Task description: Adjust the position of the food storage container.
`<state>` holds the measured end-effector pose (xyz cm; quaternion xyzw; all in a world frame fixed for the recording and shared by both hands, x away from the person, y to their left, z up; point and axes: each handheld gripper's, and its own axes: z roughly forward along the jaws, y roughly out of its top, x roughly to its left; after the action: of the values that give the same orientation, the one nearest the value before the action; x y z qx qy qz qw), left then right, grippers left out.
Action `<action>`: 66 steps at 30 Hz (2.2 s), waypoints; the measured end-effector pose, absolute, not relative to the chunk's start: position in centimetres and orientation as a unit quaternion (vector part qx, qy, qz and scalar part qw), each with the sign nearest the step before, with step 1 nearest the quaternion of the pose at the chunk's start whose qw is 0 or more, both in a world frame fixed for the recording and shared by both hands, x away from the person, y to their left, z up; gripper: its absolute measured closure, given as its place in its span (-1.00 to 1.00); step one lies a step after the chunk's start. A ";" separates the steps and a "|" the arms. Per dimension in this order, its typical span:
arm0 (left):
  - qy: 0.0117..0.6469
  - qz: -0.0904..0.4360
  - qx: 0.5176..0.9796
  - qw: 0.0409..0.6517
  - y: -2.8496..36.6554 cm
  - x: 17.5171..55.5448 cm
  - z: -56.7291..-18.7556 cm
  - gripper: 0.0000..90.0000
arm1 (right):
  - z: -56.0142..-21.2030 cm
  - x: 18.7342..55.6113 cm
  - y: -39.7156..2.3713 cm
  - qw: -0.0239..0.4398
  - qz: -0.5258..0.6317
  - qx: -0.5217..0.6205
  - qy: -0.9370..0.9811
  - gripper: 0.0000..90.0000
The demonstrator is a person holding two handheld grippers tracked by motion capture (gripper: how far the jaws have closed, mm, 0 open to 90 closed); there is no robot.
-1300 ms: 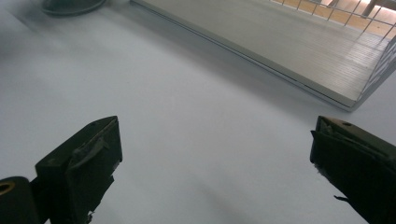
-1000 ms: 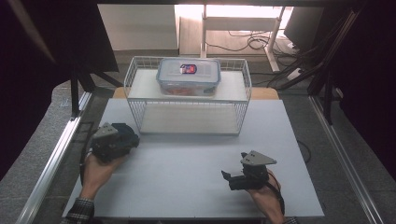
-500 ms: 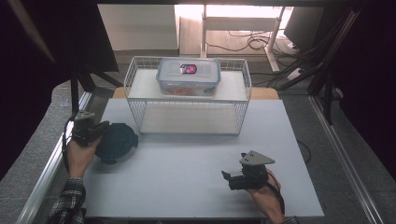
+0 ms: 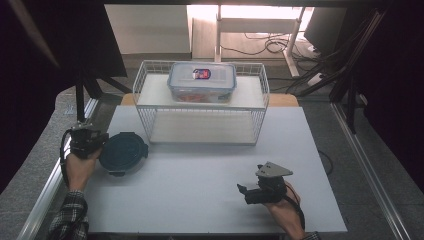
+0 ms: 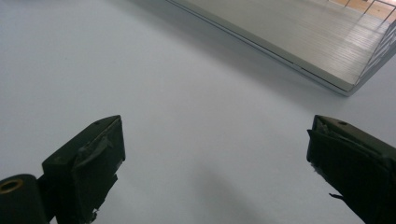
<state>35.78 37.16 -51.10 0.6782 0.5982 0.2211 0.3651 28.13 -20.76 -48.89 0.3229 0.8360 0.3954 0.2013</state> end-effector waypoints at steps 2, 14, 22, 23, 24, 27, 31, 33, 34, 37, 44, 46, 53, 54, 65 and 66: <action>0.596 0.214 0.681 0.368 37.0 35.5 -51.1 1.00 | -49.0 28.2 -20.7 0.201 0.394 0.324 0.837 -0.91; 0.560 0.203 0.714 0.367 33.1 34.0 -50.7 1.00 | -49.1 28.2 -20.6 0.199 0.388 0.320 0.841 -0.90; 0.545 0.194 0.727 0.370 30.2 33.2 -50.5 1.00 | -49.1 28.2 -20.6 0.198 0.386 0.318 0.843 -0.90; 0.543 0.192 0.729 0.370 29.8 33.1 -50.5 1.00 | -49.1 28.2 -20.6 0.198 0.387 0.318 0.843 -0.90; 0.540 0.192 0.731 0.369 29.4 32.9 -50.5 1.00 | -49.1 28.2 -20.6 0.198 0.387 0.318 0.842 -0.90; 0.535 0.188 0.735 0.372 28.0 32.5 -50.4 1.00 | -49.2 28.2 -20.7 0.197 0.385 0.318 0.844 -0.90; 0.526 0.183 0.744 0.370 26.1 31.9 -50.2 1.00 | -49.2 28.3 -20.7 0.196 0.384 0.317 0.845 -0.90; 0.517 0.180 0.751 0.370 25.2 31.5 -50.2 1.00 | -49.2 28.3 -20.7 0.196 0.382 0.317 0.846 -0.90; 0.514 0.177 0.753 0.372 24.9 31.3 -50.2 1.00 | -49.2 28.3 -20.7 0.196 0.382 0.317 0.846 -0.90; 0.510 0.171 0.753 0.378 24.3 30.9 -50.2 1.00 | -49.3 28.2 -20.7 0.193 0.383 0.317 0.846 -0.90; 0.522 0.141 0.739 0.402 25.2 30.7 -50.6 1.00 | -49.5 28.3 -20.7 0.190 0.380 0.317 0.848 -0.89; 0.521 0.154 0.742 0.391 25.0 30.1 -50.4 1.00 | -49.5 28.3 -20.7 0.190 0.380 0.318 0.848 -0.89; 0.522 0.142 0.742 0.395 25.0 28.2 -50.5 1.00 | -49.5 28.3 -20.7 0.186 0.379 0.319 0.848 -0.89; 0.522 0.142 0.743 0.395 24.9 28.0 -50.5 1.00 | -49.5 28.3 -20.7 0.185 0.380 0.320 0.848 -0.89; 0.492 0.127 0.761 0.403 22.5 27.0 -50.4 1.00 | -49.7 28.4 -20.5 0.183 0.377 0.318 0.851 -0.89; 0.490 0.126 0.762 0.405 22.0 27.1 -50.4 1.00 | -49.7 28.4 -20.5 0.182 0.377 0.318 0.851 -0.89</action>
<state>27.08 22.04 -50.43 0.7616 0.4903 0.1258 0.4046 28.35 -20.45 -49.68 0.3180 0.8505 0.3771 0.1824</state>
